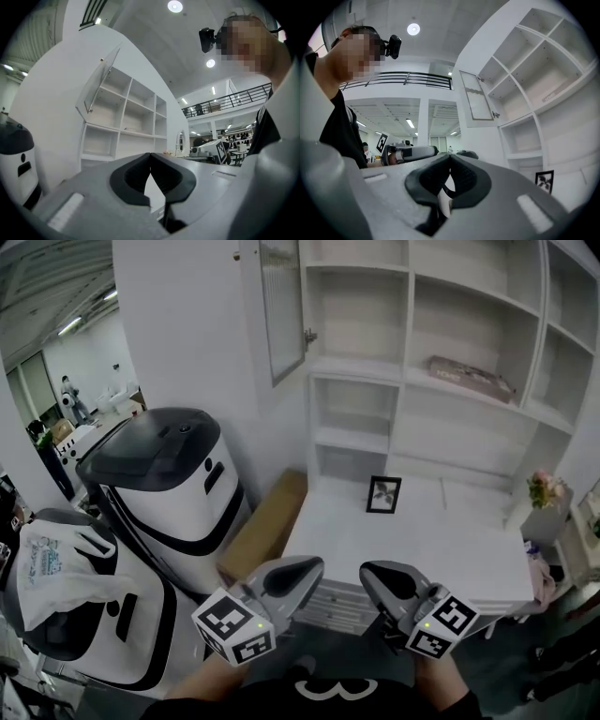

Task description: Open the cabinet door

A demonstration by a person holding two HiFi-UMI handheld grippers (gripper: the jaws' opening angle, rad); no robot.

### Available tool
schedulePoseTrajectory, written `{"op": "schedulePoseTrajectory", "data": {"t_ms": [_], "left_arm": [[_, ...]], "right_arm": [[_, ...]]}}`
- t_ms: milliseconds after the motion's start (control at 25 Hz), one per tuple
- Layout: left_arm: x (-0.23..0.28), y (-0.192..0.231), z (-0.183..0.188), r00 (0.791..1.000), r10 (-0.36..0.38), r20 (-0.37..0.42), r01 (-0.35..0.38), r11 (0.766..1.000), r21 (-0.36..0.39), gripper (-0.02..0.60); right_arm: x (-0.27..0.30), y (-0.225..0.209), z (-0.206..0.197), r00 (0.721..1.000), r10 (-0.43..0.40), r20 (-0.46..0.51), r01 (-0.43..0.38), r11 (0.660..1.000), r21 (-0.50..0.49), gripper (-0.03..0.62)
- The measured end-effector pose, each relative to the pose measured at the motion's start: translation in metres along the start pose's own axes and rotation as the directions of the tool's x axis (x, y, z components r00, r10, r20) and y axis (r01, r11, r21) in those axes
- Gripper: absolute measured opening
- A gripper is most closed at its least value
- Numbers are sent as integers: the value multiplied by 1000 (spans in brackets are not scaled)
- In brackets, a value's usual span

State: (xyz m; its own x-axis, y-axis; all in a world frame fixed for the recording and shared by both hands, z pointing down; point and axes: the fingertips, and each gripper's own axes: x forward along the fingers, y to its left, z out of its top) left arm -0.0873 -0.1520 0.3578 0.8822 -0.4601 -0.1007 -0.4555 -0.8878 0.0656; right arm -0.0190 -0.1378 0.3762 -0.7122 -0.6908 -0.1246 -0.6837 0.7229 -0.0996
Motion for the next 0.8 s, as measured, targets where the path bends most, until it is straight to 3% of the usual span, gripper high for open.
{"op": "schedulePoseTrajectory", "data": {"t_ms": [160, 360, 800], "left_arm": [[-7, -14, -16, 1000, -18, 0, 18, 999, -47, 9], [-9, -28, -27, 999, -33, -27, 33, 999, 2, 9], [-6, -47, -22, 998, -49, -27, 49, 999, -2, 9]], "right_arm": [[-21, 9, -7, 1000, -13, -13, 13, 1000, -7, 0], [-36, 13, -15, 999, -33, -18, 32, 999, -9, 0], [-52, 15, -16, 999, -47, -17, 47, 999, 6, 0]]}}
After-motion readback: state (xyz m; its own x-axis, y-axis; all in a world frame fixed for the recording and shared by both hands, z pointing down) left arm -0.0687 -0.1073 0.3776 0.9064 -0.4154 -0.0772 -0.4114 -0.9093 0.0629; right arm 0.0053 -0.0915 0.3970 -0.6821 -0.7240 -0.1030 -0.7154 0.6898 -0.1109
